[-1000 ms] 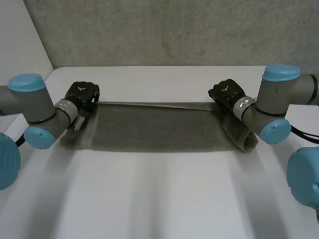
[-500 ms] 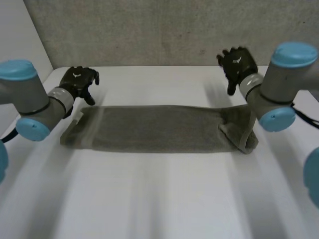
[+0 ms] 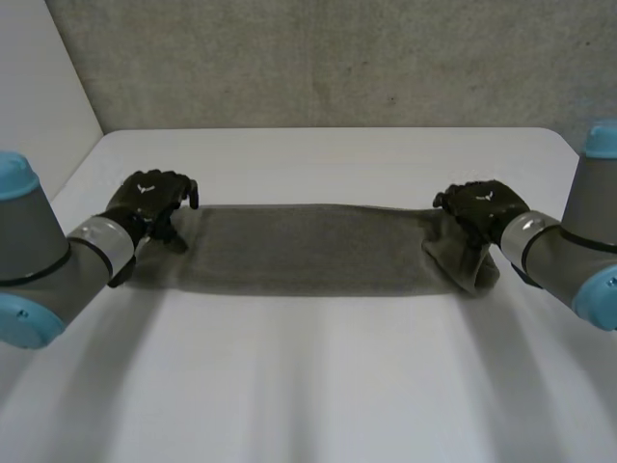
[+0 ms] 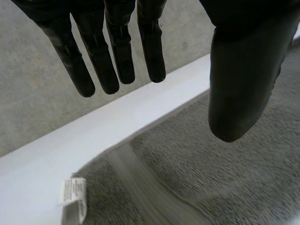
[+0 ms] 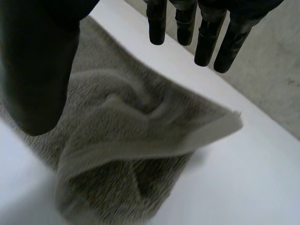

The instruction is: Fold the towel.

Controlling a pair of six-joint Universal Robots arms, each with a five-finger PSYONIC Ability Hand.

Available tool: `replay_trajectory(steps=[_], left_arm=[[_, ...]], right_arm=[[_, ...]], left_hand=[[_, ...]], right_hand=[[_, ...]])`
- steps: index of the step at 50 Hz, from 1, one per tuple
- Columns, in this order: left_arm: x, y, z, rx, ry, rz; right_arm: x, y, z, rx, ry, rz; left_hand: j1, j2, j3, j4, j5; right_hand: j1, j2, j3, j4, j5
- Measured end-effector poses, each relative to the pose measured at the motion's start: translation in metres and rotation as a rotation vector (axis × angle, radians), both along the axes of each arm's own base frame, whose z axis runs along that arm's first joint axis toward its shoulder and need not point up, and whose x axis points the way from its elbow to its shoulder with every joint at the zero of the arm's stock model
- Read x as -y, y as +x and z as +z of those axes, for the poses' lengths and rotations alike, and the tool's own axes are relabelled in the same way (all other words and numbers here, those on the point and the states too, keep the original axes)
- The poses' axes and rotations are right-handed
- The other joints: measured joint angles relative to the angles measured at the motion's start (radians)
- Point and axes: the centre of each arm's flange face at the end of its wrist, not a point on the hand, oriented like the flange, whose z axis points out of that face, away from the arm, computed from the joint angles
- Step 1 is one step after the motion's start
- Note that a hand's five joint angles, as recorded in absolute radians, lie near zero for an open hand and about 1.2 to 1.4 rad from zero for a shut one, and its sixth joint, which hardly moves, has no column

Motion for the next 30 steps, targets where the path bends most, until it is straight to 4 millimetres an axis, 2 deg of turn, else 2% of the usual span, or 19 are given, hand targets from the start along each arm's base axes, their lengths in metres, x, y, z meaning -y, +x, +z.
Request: replay_trajectory(steps=[7,13,17,21,26,30], left_arm=[[-0.004,0.000,-0.013,0.002,0.009,-0.002],[-0.003,0.000,-0.015,0.002,0.008,-0.001],[-0.003,0.000,-0.015,0.001,0.003,0.000],[-0.003,0.000,-0.016,0.001,0.002,0.001],[-0.003,0.001,-0.018,0.001,0.003,0.003],[-0.003,0.002,-0.019,0.001,0.001,0.003]], right_arm=[[0.012,-0.010,-0.028,0.020,0.054,-0.022],[0.034,-0.014,-0.038,0.011,0.017,-0.041],[0.053,-0.018,-0.034,-0.009,-0.053,-0.050],[0.074,-0.022,-0.022,-0.075,-0.163,-0.055],[0.076,-0.021,-0.012,-0.121,-0.211,-0.047],[0.063,-0.015,-0.007,-0.131,-0.205,-0.027]], left_hand=[[0.000,0.000,0.000,0.000,0.000],[0.000,0.000,0.000,0.000,0.000],[0.000,0.000,0.000,0.000,0.000],[0.000,0.000,0.000,0.000,0.000],[0.000,0.000,0.000,0.000,0.000],[0.000,0.000,0.000,0.000,0.000]], right_hand=[[0.000,0.000,0.000,0.000,0.000],[0.000,0.000,0.000,0.000,0.000],[0.000,0.000,0.000,0.000,0.000],[0.000,0.000,0.000,0.000,0.000],[0.000,0.000,0.000,0.000,0.000],[0.000,0.000,0.000,0.000,0.000]])
